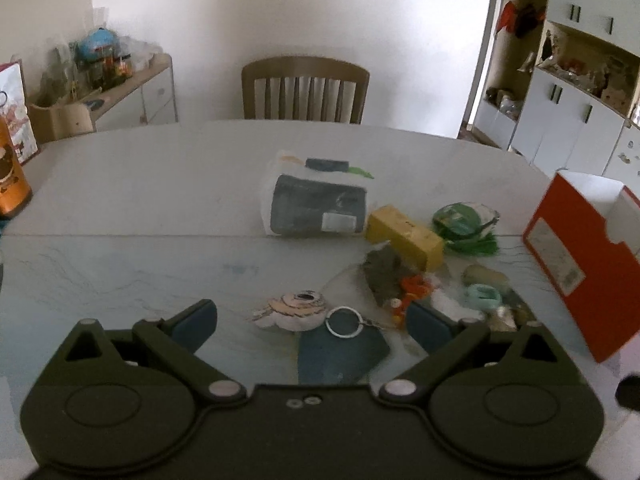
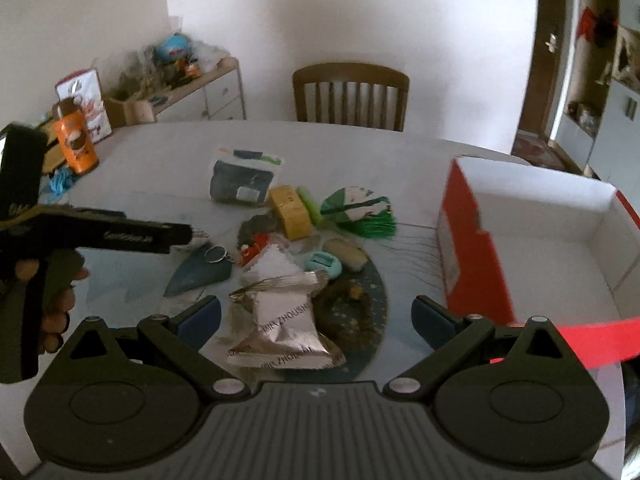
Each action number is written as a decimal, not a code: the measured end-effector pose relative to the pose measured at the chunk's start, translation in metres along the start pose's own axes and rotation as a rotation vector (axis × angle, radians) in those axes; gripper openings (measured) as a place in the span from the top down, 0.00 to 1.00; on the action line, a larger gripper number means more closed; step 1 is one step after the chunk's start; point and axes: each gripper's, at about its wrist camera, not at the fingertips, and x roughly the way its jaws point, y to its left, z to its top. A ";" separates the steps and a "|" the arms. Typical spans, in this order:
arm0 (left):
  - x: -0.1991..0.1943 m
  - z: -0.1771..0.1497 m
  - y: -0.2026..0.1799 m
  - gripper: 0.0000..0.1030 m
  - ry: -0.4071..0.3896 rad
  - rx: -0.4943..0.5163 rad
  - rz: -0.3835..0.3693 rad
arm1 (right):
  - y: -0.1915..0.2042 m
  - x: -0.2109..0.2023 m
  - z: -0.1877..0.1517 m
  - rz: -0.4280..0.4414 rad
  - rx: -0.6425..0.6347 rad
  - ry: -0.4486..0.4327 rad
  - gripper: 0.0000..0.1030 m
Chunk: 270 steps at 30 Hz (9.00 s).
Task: Organize objects
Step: 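Move both tools toward the cluttered items on the table, then grasp the silver foil packet with the right tool while the left tool grasps the plush toy, then carry the foil packet and plush toy with both tools over the red shoebox, then open the right tool dropping the foil packet while the left tool releases the plush toy, then withdraw both tools from the shoebox back over the table items, then grasp the brown bead bracelet with the right tool while the left tool grasps the white bead bag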
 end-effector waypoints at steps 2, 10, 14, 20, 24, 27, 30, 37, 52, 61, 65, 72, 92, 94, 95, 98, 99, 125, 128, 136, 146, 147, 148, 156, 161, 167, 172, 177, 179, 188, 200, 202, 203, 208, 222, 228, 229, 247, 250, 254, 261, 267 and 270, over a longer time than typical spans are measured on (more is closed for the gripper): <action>0.009 0.002 0.002 0.03 0.012 -0.007 0.004 | 0.009 0.011 0.001 0.007 -0.032 0.013 0.04; 0.035 0.001 0.001 0.07 0.041 0.007 0.010 | 0.034 0.051 -0.002 0.016 -0.105 0.081 0.16; 0.045 -0.001 0.005 0.13 0.061 -0.007 0.013 | 0.038 0.069 -0.001 0.000 -0.111 0.113 0.26; 0.051 0.000 0.011 0.21 0.062 -0.034 0.015 | 0.038 0.081 0.000 -0.014 -0.094 0.143 0.33; 0.055 -0.001 0.014 0.32 0.076 -0.048 0.040 | 0.041 0.087 -0.001 -0.024 -0.098 0.157 0.39; 0.056 -0.001 0.018 0.43 0.086 -0.064 0.040 | 0.041 0.089 -0.002 -0.037 -0.098 0.158 0.41; 0.054 -0.002 0.019 0.49 0.080 -0.070 0.054 | 0.041 0.091 -0.002 -0.060 -0.108 0.161 0.48; 0.046 -0.002 0.024 0.51 0.064 -0.096 0.081 | 0.039 0.091 -0.002 -0.077 -0.120 0.163 0.63; -0.002 0.002 0.013 0.52 0.016 -0.096 0.067 | 0.038 0.053 0.006 -0.023 -0.083 0.133 0.67; -0.042 0.019 -0.020 0.52 -0.022 -0.048 0.008 | 0.015 -0.001 0.027 -0.005 -0.002 0.092 0.67; -0.057 0.030 -0.043 0.52 -0.040 -0.013 -0.018 | -0.005 -0.023 0.033 -0.008 0.039 0.073 0.67; -0.065 0.048 -0.087 0.52 -0.043 0.002 -0.056 | -0.055 -0.050 0.041 0.002 0.084 0.051 0.67; -0.009 0.098 -0.247 0.52 -0.006 0.008 -0.085 | -0.224 -0.062 0.046 -0.014 0.111 0.047 0.67; 0.003 0.104 -0.259 0.52 0.001 0.006 -0.086 | -0.237 -0.058 0.045 -0.025 0.121 0.050 0.67; 0.009 0.108 -0.264 0.52 0.007 0.006 -0.088 | -0.244 -0.056 0.044 -0.029 0.127 0.054 0.67; 0.028 0.118 -0.276 0.52 0.023 0.008 -0.077 | -0.261 -0.048 0.043 -0.047 0.133 0.060 0.67; 0.033 0.121 -0.279 0.52 0.030 0.003 -0.071 | -0.266 -0.045 0.043 -0.054 0.133 0.063 0.67; 0.193 0.144 -0.309 0.52 0.301 -0.021 0.024 | -0.309 0.064 0.027 -0.058 0.010 0.287 0.67; 0.203 0.142 -0.313 0.52 0.344 -0.027 0.031 | -0.308 0.071 0.024 -0.060 0.000 0.311 0.67; 0.219 0.139 -0.318 0.52 0.406 -0.042 0.038 | -0.309 0.078 0.019 -0.044 0.004 0.357 0.67; 0.228 0.136 -0.316 0.50 0.449 -0.063 0.051 | -0.306 0.071 0.020 -0.029 0.023 0.348 0.66; 0.229 0.136 -0.316 0.50 0.452 -0.062 0.052 | -0.306 0.070 0.019 -0.024 0.026 0.344 0.66; 0.228 0.136 -0.315 0.50 0.454 -0.063 0.053 | -0.305 0.069 0.019 -0.019 0.027 0.344 0.66; 0.212 0.137 -0.307 0.32 0.428 -0.080 0.042 | -0.302 0.052 0.017 -0.008 0.029 0.295 0.51; 0.189 0.141 -0.304 0.32 0.385 -0.093 0.014 | -0.304 0.035 0.013 0.005 0.064 0.277 0.51; 0.148 0.145 -0.308 0.32 0.316 -0.081 -0.018 | -0.301 0.009 0.014 0.015 0.085 0.231 0.51; 0.116 0.144 -0.309 0.33 0.256 -0.094 -0.033 | -0.295 -0.012 0.019 0.017 0.098 0.195 0.51; 0.088 0.151 -0.312 0.33 0.191 -0.102 -0.057 | -0.289 -0.028 0.027 0.039 0.113 0.161 0.51; 0.073 0.151 -0.310 0.33 0.164 -0.105 -0.062 | -0.286 -0.034 0.032 0.052 0.124 0.142 0.50; 0.021 0.132 -0.296 0.32 0.080 -0.083 -0.088 | -0.248 -0.067 0.040 0.051 0.129 0.076 0.46; -0.046 0.099 -0.234 0.21 -0.011 -0.069 -0.060 | -0.184 -0.094 0.045 0.037 0.163 -0.005 0.39; -0.056 0.095 -0.222 0.17 -0.025 -0.063 -0.054 | -0.173 -0.096 0.046 0.038 0.171 -0.017 0.38; -0.061 0.093 -0.217 0.16 -0.029 -0.064 -0.055 | -0.168 -0.096 0.046 0.039 0.172 -0.022 0.37; -0.082 0.079 -0.189 0.07 -0.057 -0.064 -0.041 | -0.141 -0.100 0.045 0.025 0.170 -0.051 0.30; -0.101 0.035 -0.125 0.01 -0.078 -0.070 -0.028 | -0.084 -0.088 0.040 0.036 0.174 -0.049 0.23; -0.090 0.022 -0.101 0.01 -0.069 -0.090 -0.009 | -0.064 -0.066 0.033 0.033 0.156 -0.007 0.23; -0.087 0.021 -0.097 0.01 -0.066 -0.085 -0.002 | -0.061 -0.062 0.032 0.028 0.156 0.001 0.23; -0.012 -0.015 -0.064 0.01 -0.022 0.011 0.035 | -0.031 0.025 0.002 -0.025 0.069 0.165 0.23; -0.005 -0.015 -0.062 0.01 -0.023 0.022 0.035 | -0.031 0.038 -0.001 -0.031 0.070 0.178 0.23; 0.008 -0.015 -0.065 0.03 -0.015 0.041 0.036 | -0.033 0.056 -0.004 -0.052 0.074 0.198 0.23; 0.027 -0.015 -0.076 0.16 0.008 0.081 0.010 | -0.033 0.079 -0.009 -0.067 0.047 0.214 0.29; 0.043 -0.013 -0.079 0.27 0.041 0.087 0.039 | -0.040 0.090 -0.010 -0.056 0.060 0.222 0.36; 0.047 -0.012 -0.079 0.30 0.047 0.088 0.042 | -0.043 0.095 -0.011 -0.056 0.066 0.229 0.40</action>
